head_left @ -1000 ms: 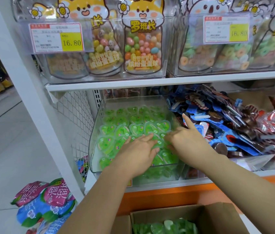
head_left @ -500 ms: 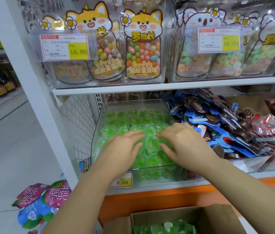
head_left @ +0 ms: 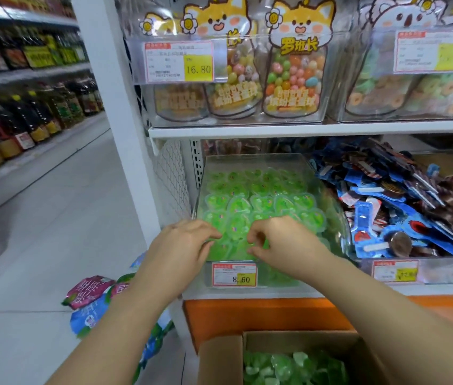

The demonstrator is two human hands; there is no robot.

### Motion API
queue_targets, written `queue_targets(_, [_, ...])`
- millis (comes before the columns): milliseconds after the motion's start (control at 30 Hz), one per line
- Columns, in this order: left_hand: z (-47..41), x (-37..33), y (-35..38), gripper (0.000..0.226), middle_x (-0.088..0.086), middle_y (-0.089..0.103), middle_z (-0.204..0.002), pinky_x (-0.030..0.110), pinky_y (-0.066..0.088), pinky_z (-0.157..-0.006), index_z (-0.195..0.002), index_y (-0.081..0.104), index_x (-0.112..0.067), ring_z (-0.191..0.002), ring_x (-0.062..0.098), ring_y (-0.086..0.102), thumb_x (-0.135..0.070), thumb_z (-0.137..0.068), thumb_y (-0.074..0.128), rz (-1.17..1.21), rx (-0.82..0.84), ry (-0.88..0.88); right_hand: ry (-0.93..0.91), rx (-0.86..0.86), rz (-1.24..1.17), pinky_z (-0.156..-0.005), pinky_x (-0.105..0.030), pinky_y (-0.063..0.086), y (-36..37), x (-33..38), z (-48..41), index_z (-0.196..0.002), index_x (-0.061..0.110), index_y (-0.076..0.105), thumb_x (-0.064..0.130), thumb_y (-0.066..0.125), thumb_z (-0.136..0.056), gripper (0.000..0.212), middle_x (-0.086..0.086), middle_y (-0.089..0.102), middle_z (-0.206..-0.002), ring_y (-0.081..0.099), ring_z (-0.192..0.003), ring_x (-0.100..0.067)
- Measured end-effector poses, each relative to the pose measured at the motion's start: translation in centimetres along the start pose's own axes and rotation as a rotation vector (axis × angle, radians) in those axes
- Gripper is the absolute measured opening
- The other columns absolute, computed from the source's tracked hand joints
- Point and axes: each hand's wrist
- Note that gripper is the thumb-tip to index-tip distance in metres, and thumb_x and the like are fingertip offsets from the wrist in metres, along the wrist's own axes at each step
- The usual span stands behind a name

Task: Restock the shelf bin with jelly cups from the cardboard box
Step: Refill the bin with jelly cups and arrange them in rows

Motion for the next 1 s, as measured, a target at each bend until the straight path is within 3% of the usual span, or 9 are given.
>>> queue_targets(200, [-0.3, 0.5, -0.2, 0.017, -0.007, 0.070, -0.098, 0.037, 0.054, -0.077, -0.098, 0.073, -0.020, -0.086, 0.018, 0.067, -0.013, -0.085, 0.066, 0.062, -0.023, -0.026, -0.015, 0.049, -0.074, -0.064, -0.018, 0.038, -0.6, 0.1, -1.0, -0.090, 0.019, 0.070, 0.023, 0.065, -0.087, 0.007, 0.006, 0.068, -0.084, 0.055, -0.071, -0.005])
queue_targets(333, [-0.7, 0.6, -0.3, 0.019, -0.007, 0.071, -0.093, 0.037, 0.050, -0.080, -0.095, 0.074, -0.020, -0.085, 0.019, 0.067, -0.016, -0.082, 0.061, 0.050, -0.060, -0.020, 0.056, 0.010, -0.211, -0.060, -0.012, 0.039, -1.9, -0.2, -2.0, -0.084, 0.015, 0.073, 0.015, 0.066, -0.085, 0.007, 0.008, 0.065, -0.073, 0.055, -0.065, -0.002])
queue_targets(400, [-0.8, 0.4, -0.5, 0.019, -0.006, 0.071, -0.095, 0.037, 0.046, -0.084, -0.101, 0.072, -0.020, -0.090, 0.019, 0.065, -0.015, -0.084, 0.066, 0.042, -0.061, -0.041, 0.087, 0.040, -0.285, -0.054, -0.007, 0.039, -2.8, -0.2, -2.7, -0.083, 0.013, 0.073, 0.014, 0.066, -0.085, 0.007, 0.012, 0.060, -0.066, 0.051, -0.058, 0.003])
queue_targets(467, [-0.8, -0.2, -0.9, 0.025, -0.012, 0.069, -0.096, 0.034, 0.043, -0.088, -0.114, 0.068, -0.024, -0.094, 0.015, 0.061, -0.022, -0.089, 0.063, 0.103, -0.049, -0.119, 0.080, 0.115, -0.331, -0.057, -0.013, 0.041, -3.5, 0.2, -3.4, -0.081, 0.015, 0.072, 0.020, 0.067, -0.085, 0.008, 0.015, 0.056, -0.060, 0.049, -0.055, 0.000])
queue_targets(533, [-0.8, -0.8, -1.3, 0.030, -0.020, 0.064, -0.087, 0.028, 0.042, -0.084, -0.121, 0.062, -0.030, -0.089, 0.009, 0.059, -0.030, -0.092, 0.058, 0.214, -0.029, -0.227, 0.035, 0.184, -0.357, -0.058, -0.019, 0.041, -3.8, 1.1, -4.0, -0.080, 0.019, 0.070, 0.025, 0.066, -0.086, 0.009, 0.014, 0.052, -0.057, 0.047, -0.054, -0.001])
queue_targets(600, [-1.0, -1.3, -1.4, 0.029, -0.017, 0.063, -0.077, 0.025, 0.045, -0.076, -0.120, 0.061, -0.034, -0.078, 0.002, 0.057, -0.032, -0.091, 0.058, 0.306, -0.009, -0.312, -0.037, 0.206, -0.368, -0.053, -0.014, 0.036, -3.9, 2.0, -4.3, -0.081, 0.021, 0.068, 0.026, 0.064, -0.088, 0.010, 0.013, 0.048, -0.056, 0.041, -0.047, 0.002])
queue_targets(733, [-1.2, -1.4, -1.1, 0.023, -0.007, 0.064, -0.072, 0.023, 0.046, -0.069, -0.112, 0.060, -0.034, -0.070, 0.002, 0.057, -0.027, -0.090, 0.060, 0.438, -0.038, -0.425, -0.105, 0.097, -0.432, -0.050, -0.007, 0.035, -3.2, 3.1, -4.4, -0.093, 0.011, 0.071, 0.018, 0.062, -0.090, 0.012, 0.007, 0.054, -0.065, 0.043, -0.046, 0.005])
queue_targets(867, [-1.2, -1.0, -0.3, 0.015, -0.008, 0.053, -0.060, 0.031, 0.046, -0.066, -0.100, 0.066, -0.029, -0.059, 0.010, 0.051, -0.019, -0.090, 0.060, 0.481, -0.142, -0.528, 0.088, -0.075, -0.517, -0.055, -0.008, 0.037, -1.4, 2.4, -3.3, -0.104, 0.016, 0.065, 0.028, 0.066, -0.086, 0.022, 0.004, 0.059, -0.078, 0.049, -0.056, 0.003])
queue_targets(1000, [-1.3, -0.6, 0.0, 0.014, -0.011, 0.048, -0.057, 0.033, 0.048, -0.068, -0.099, 0.066, -0.029, -0.058, 0.009, 0.049, -0.020, -0.090, 0.060, 0.457, -0.154, -0.564, 0.317, 0.026, -0.814, -0.058, -0.024, 0.047, 0.3, 2.2, -2.0, -0.106, 0.012, 0.056, 0.018, 0.062, -0.090, 0.019, -0.003, 0.065, -0.075, 0.055, -0.058, -0.011])
Point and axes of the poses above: each hand's wrist, its own z-axis away from the middle knuckle, its own y-axis out of the palm, x = y × z
